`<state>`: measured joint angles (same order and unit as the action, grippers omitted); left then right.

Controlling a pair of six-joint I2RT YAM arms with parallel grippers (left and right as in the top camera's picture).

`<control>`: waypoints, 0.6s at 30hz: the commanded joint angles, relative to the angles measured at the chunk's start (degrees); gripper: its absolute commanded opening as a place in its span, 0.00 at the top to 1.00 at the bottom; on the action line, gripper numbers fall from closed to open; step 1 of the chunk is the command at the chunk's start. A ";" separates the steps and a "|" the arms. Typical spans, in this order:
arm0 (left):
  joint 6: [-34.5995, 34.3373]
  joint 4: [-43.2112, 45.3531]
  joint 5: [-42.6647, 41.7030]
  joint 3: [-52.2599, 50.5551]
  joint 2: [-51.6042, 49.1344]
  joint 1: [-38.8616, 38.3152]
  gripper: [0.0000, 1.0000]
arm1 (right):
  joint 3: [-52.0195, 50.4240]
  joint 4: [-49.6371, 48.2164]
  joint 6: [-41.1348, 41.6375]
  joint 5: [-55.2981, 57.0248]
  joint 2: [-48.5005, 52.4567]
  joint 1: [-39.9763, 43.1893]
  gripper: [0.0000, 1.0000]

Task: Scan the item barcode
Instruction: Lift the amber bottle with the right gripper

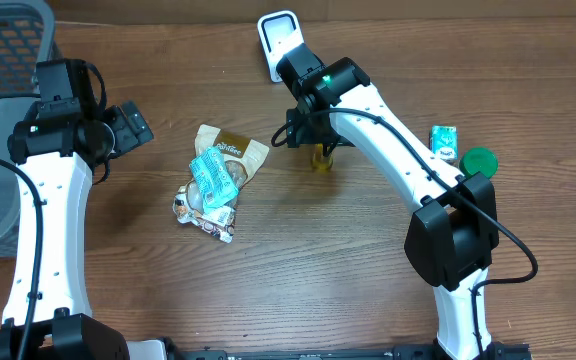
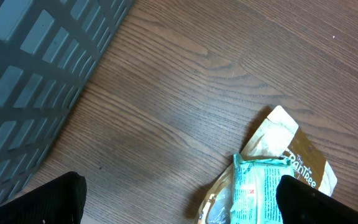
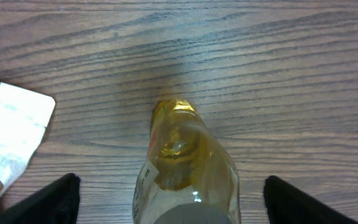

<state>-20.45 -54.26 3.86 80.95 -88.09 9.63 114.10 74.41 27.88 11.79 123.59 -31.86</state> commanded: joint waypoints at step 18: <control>0.74 0.11 0.13 0.44 0.35 0.11 0.00 | 0.59 0.15 2.78 -7.21 -2.08 3.48 0.17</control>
<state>-20.45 -54.26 3.86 80.95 -88.09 9.63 114.10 74.46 30.04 6.50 123.59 -28.23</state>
